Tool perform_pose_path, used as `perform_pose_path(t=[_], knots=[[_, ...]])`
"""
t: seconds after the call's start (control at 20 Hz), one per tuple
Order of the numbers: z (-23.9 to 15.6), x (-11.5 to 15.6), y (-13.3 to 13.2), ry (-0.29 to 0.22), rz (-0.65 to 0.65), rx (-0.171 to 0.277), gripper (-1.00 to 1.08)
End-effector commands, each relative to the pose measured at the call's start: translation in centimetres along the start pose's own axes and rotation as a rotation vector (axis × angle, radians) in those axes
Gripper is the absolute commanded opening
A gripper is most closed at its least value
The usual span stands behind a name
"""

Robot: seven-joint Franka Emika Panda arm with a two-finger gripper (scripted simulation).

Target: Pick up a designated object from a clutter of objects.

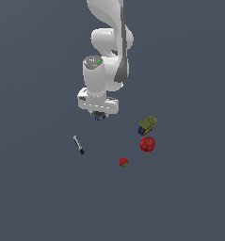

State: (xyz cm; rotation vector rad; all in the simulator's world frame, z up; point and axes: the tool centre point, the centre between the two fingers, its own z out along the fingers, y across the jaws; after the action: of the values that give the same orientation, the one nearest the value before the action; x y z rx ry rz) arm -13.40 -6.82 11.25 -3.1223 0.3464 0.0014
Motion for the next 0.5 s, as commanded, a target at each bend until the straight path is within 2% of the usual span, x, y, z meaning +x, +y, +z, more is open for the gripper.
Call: perform_pose_path(t=[0.0, 0.45], knots=[[-2.1, 0.2, -0.1, 0.001, 0.0, -0.001, -1.0], [-9.6, 0.8, -0.7, 0.001, 0.001, -0.003, -1.0]])
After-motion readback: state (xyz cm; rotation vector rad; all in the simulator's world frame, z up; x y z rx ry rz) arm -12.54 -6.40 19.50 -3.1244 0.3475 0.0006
